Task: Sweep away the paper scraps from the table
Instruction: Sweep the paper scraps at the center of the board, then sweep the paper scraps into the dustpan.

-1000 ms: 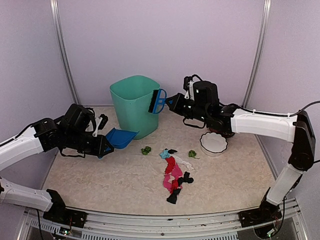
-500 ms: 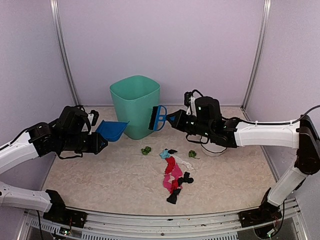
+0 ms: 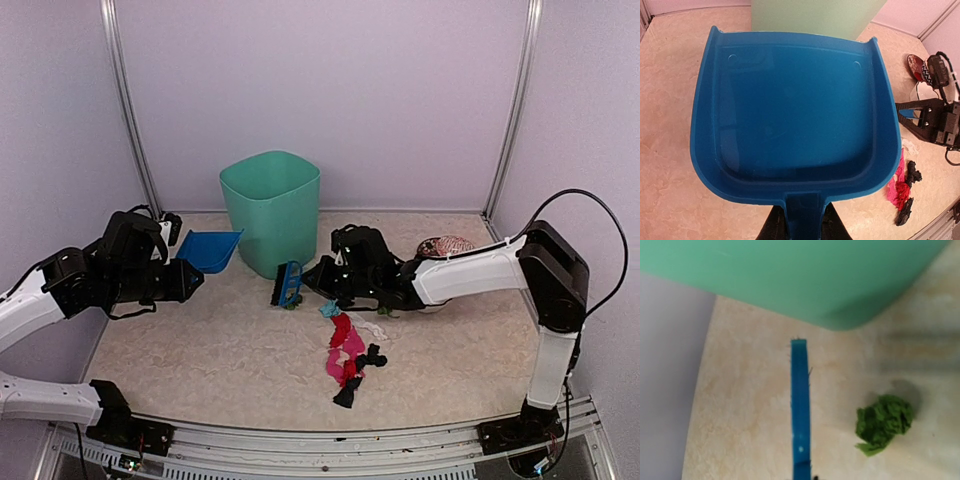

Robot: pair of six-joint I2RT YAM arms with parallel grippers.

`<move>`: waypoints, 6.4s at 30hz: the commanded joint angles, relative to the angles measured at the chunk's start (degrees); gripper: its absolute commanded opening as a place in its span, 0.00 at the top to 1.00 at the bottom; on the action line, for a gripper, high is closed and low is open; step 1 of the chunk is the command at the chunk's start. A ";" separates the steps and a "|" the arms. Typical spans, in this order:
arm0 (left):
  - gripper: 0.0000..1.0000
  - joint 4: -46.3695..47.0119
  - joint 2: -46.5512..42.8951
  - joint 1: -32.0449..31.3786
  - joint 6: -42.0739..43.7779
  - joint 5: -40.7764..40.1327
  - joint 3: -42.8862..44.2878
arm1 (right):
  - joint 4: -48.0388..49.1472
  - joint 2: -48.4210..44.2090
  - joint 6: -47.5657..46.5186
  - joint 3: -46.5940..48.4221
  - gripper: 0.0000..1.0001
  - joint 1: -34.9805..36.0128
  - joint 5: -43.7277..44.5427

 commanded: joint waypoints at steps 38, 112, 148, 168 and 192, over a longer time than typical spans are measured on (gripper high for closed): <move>1.00 6.50 0.60 -13.53 -4.05 0.18 -6.65 | -14.31 -29.81 -10.85 -18.91 1.00 -8.12 1.26; 1.00 13.71 44.56 -40.63 -18.98 8.35 3.37 | -30.69 -15.52 -62.82 -16.47 1.00 5.77 18.33; 1.00 17.76 47.21 -32.78 -14.31 8.15 1.80 | -27.27 -23.46 -49.12 -21.67 1.00 17.30 5.97; 1.00 28.73 45.00 -32.92 -11.11 3.10 -4.54 | -30.72 -31.28 -42.20 -21.04 1.00 18.21 26.19; 1.00 37.24 38.74 -31.60 -4.99 -6.11 -6.01 | -31.46 -53.85 -24.84 -34.60 1.00 16.09 43.09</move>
